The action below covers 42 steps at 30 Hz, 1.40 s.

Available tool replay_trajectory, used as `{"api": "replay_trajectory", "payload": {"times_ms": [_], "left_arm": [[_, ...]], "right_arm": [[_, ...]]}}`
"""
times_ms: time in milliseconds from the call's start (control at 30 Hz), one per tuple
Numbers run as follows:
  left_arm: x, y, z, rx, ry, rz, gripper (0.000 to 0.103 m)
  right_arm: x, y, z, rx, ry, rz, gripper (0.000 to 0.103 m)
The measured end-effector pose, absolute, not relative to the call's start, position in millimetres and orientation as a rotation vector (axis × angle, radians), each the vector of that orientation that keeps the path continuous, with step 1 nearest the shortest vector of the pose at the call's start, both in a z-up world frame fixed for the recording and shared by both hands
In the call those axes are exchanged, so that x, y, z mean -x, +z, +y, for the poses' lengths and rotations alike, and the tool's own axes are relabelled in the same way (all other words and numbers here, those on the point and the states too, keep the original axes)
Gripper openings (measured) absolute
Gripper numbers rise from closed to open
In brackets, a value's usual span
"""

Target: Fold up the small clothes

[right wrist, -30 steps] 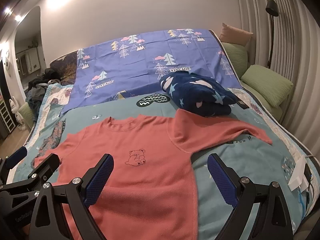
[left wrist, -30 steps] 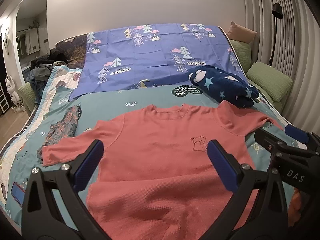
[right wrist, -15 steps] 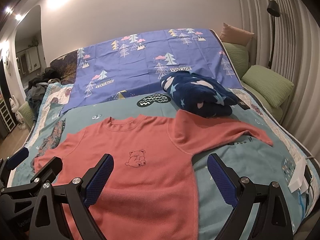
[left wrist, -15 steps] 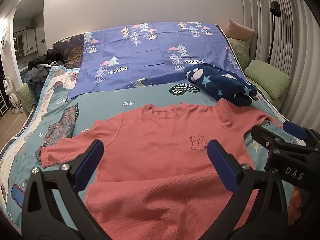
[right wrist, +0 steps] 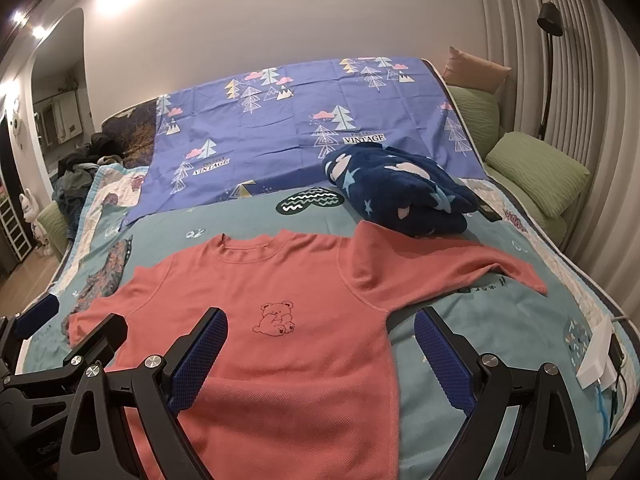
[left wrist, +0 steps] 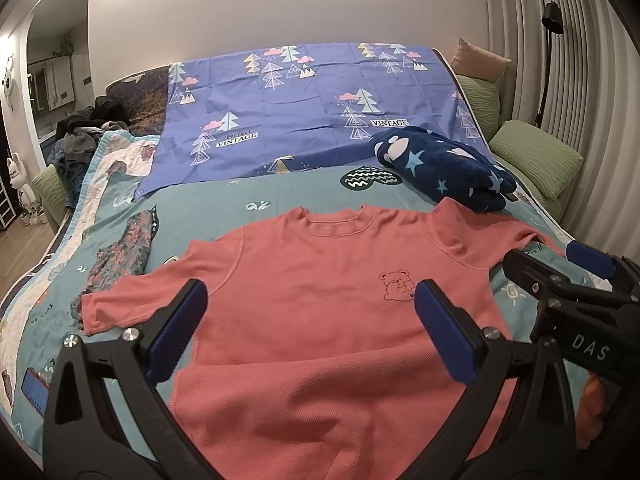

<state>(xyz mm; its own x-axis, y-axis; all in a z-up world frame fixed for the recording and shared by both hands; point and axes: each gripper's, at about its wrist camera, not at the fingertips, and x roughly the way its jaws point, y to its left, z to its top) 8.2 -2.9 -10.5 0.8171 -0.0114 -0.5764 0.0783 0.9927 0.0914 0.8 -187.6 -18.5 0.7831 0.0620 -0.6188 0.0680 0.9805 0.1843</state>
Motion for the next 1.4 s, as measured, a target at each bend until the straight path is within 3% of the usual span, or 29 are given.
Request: {"api": "replay_trajectory", "payload": {"times_ms": [1400], "left_arm": [[-44, -43, 84, 0.172, 0.004, 0.739, 0.103]], "right_arm": [[-52, -31, -144, -0.114, 0.074, 0.744, 0.096]]}}
